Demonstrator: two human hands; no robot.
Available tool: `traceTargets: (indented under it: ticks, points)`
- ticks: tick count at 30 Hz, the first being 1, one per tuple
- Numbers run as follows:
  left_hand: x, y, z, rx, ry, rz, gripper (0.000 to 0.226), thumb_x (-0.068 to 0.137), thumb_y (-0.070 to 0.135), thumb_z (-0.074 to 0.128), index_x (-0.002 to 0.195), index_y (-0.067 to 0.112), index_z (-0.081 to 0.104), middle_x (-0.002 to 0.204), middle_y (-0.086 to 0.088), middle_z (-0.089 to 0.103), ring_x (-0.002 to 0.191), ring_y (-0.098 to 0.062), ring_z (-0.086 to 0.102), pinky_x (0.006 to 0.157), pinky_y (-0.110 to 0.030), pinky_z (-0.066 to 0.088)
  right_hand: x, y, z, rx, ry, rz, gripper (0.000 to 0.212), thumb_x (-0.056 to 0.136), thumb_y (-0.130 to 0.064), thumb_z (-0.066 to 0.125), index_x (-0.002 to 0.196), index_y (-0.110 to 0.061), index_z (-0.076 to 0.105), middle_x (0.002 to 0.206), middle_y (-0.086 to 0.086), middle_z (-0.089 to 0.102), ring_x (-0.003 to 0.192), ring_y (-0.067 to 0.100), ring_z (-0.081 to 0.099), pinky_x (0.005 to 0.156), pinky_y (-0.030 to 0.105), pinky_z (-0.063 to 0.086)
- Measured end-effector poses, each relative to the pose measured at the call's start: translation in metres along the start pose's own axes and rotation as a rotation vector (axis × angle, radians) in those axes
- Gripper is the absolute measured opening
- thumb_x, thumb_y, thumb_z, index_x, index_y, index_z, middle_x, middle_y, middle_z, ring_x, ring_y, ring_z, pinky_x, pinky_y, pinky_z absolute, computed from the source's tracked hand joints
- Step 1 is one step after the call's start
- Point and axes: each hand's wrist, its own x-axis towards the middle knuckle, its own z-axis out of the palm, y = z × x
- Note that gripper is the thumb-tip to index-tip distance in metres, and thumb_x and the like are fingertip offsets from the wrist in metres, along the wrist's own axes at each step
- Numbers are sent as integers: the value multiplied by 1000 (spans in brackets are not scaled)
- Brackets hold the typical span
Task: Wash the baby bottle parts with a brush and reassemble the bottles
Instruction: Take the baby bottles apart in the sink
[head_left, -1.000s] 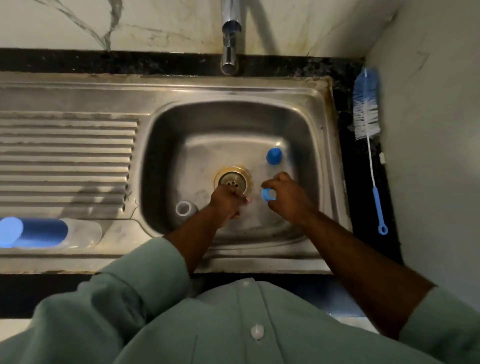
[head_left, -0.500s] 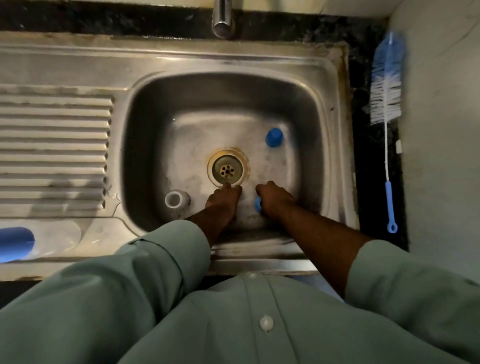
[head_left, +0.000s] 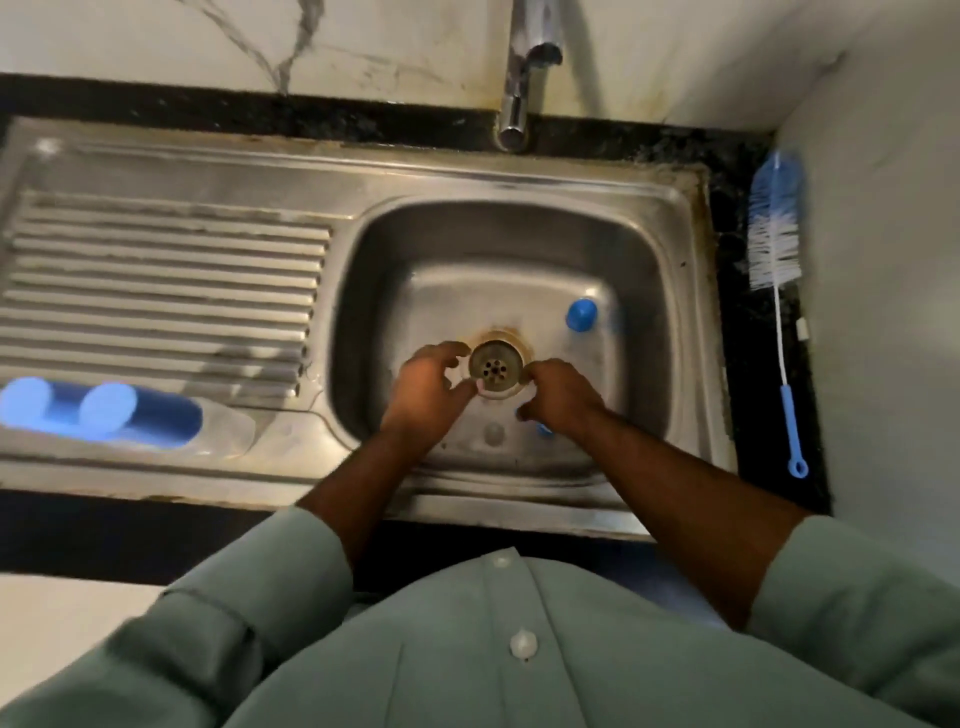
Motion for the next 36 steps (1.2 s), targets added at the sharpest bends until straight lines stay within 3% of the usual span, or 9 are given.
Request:
traceTargets:
  ticks: [4,6,8,13,16,21,27,33,36]
  points:
    - [-40,5,-56,-119,296,147,26,87,14,73,112,10,69,103,0,63,70,-1,57,67,-2,41,-17,-52,1,160,88,-187,28,68,-24,82,92,-21,67,99,1,65,90,18,60,78,30,49]
    - [-59,5,-82,-137,429,242,20,87,10,70,107,7,70,99,-2,63,71,2,56,68,0,39,-31,-87,1,220,130,-278,35,67,-27,83,98,-26,67,101,-5,62,89,12,57,78,27,47]
    - [-73,5,-105,-145,531,322,17,88,8,67,104,7,70,99,-3,65,78,1,56,71,-6,43,-47,-125,-1,287,130,-354,47,69,-25,83,112,-23,66,110,-5,61,95,10,58,80,24,47]
    - [-108,-11,-166,-178,741,458,17,87,-4,65,103,0,70,97,-9,64,92,-9,58,81,-17,46,-90,-217,7,568,79,-599,48,71,-17,83,103,-42,58,106,-12,59,100,6,59,81,23,50]
    - [-119,-40,-193,-254,811,438,18,90,-3,63,107,-1,67,101,-9,64,97,-15,60,86,-24,49,-90,-253,29,509,112,-667,65,70,-19,84,126,-33,54,116,-26,50,108,-5,49,91,19,43]
    - [-125,-82,-217,-349,795,388,24,93,9,59,114,-1,64,109,-8,63,102,-16,61,90,-22,50,-76,-291,57,459,117,-625,85,71,-30,83,144,-26,39,144,-7,43,127,4,41,106,28,38]
    - [-123,-100,-232,-280,749,475,28,87,-4,59,114,0,66,110,2,60,104,-16,61,91,-28,51,-73,-304,74,560,230,-522,46,69,-14,84,107,-22,60,95,-17,62,86,-4,59,76,11,47]
    - [-117,-91,-236,-279,731,650,27,84,-4,58,110,-4,66,110,-5,61,105,-21,60,93,-29,49,-97,-281,43,657,410,-431,54,62,-16,88,102,-32,57,94,-13,63,89,14,61,77,24,52]
    - [-110,-72,-222,-307,518,657,44,84,14,67,124,-1,59,119,-5,58,112,-15,55,97,-19,43,-123,-272,8,676,574,-382,54,63,-16,88,104,-29,55,94,-9,63,84,10,63,70,14,52]
